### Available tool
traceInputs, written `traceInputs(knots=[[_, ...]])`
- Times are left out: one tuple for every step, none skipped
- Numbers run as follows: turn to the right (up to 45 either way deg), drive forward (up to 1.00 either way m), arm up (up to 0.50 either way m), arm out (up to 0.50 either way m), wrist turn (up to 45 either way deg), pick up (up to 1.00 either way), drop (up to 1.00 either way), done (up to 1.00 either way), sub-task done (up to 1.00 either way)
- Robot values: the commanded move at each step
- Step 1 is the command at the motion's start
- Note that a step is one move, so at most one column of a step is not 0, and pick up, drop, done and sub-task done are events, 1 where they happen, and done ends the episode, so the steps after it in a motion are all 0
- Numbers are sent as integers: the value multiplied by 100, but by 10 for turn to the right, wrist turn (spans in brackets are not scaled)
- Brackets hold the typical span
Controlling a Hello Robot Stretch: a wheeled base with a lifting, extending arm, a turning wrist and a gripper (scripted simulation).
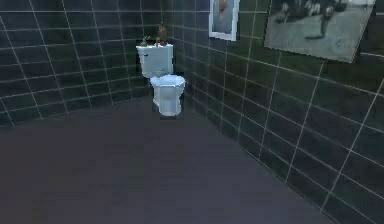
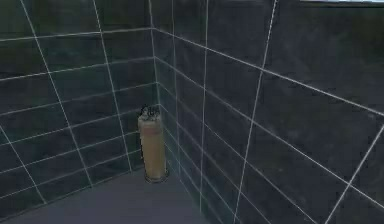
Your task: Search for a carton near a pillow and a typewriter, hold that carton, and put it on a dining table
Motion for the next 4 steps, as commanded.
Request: traceInputs(knots=[[-450, 0, 0, 0, 0, 0, 0, 0, 0], [-450, 0, 0, 0, 0, 0, 0, 0, 0], [-330, 0, 0, 0, 0, 0, 0, 0, 0], [0, 100, 0, 0, 0, 0, 0, 0, 0]])
